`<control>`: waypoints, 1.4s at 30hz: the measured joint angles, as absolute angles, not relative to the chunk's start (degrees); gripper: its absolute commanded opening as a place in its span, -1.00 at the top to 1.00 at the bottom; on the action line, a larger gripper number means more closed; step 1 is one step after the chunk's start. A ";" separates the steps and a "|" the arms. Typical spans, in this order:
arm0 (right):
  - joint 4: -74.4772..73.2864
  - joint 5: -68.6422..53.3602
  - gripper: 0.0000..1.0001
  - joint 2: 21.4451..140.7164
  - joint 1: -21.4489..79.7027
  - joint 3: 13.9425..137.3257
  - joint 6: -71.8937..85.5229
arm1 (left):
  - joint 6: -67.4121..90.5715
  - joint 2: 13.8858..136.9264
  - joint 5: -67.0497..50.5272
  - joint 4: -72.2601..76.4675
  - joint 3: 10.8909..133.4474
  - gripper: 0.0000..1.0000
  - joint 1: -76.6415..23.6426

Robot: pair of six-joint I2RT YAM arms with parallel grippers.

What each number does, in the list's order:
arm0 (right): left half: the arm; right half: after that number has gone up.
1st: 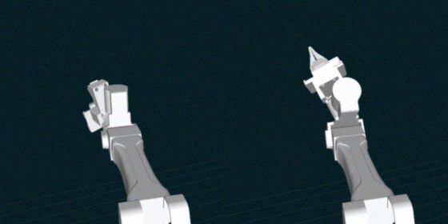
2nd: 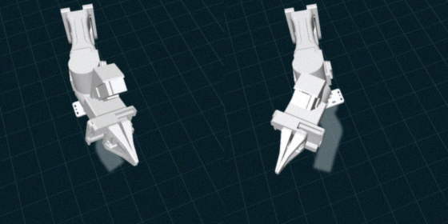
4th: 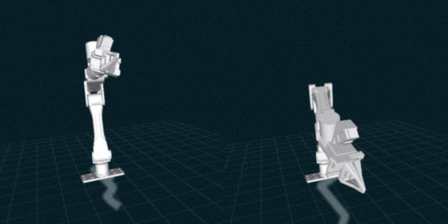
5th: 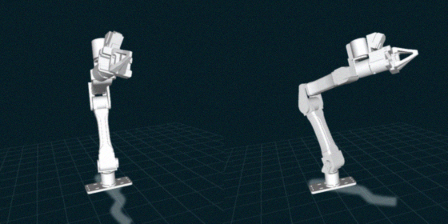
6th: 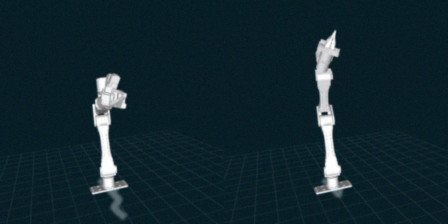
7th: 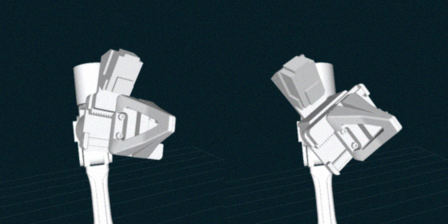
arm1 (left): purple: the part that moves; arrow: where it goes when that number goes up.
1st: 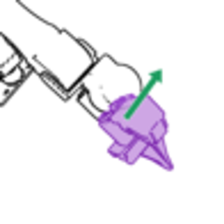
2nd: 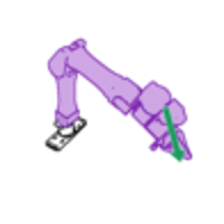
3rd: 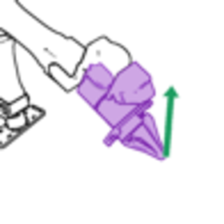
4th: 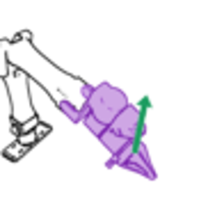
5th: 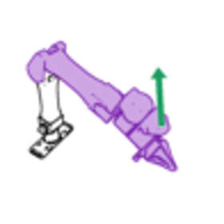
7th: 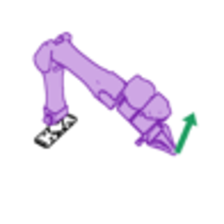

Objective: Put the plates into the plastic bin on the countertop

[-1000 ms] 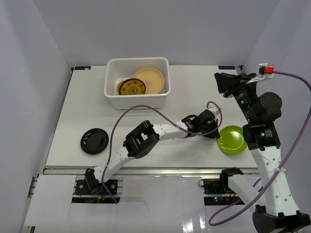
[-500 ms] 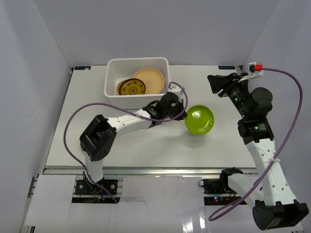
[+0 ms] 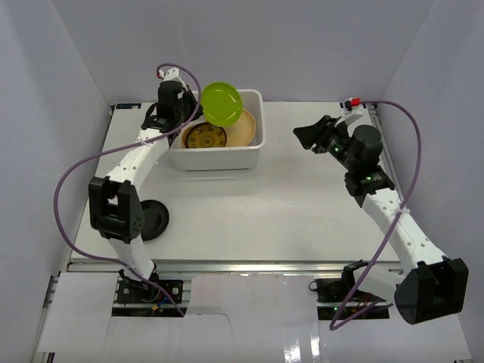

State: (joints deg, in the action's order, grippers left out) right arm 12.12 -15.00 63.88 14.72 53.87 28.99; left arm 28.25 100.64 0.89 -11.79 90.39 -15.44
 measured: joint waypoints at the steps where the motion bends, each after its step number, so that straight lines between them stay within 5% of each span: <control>1: 12.12 -14.79 -0.05 65.01 16.47 53.87 28.64 | 28.01 102.80 0.54 -12.49 91.31 1.00 -14.90; 5: 12.03 -14.04 -0.08 68.34 25.08 53.87 26.94 | 27.05 109.78 -0.99 -16.01 91.88 0.38 -14.04; 6: 12.05 -13.63 -0.11 68.88 27.31 53.91 26.33 | 26.98 111.33 -1.65 -17.02 91.92 -0.06 -13.89; 9: 12.08 -12.64 -0.15 70.98 32.69 54.76 24.97 | 26.79 113.56 -2.55 -19.97 91.98 -0.69 -13.61; 12: 12.80 -9.67 -0.22 73.71 38.48 55.35 24.12 | 26.85 111.57 -2.26 -20.45 91.50 -0.96 -13.61; 27: 25.47 -8.60 -0.30 112.73 58.89 67.90 34.85 | 25.91 59.13 -7.53 -4.32 66.28 -0.96 -13.61; 35: 28.97 -12.69 -0.30 128.09 62.63 77.97 45.04 | 24.36 52.10 -10.15 -9.47 55.51 -0.96 -13.63; 42: 31.53 -13.41 -0.09 136.64 63.68 88.47 52.16 | 21.26 45.54 -8.62 -11.53 49.60 -0.96 -13.63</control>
State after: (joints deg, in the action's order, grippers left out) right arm 31.53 -13.41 136.64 63.68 88.47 52.16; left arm 21.26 45.54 -8.62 -11.53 49.60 -13.63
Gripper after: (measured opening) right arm 0.595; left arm 0.976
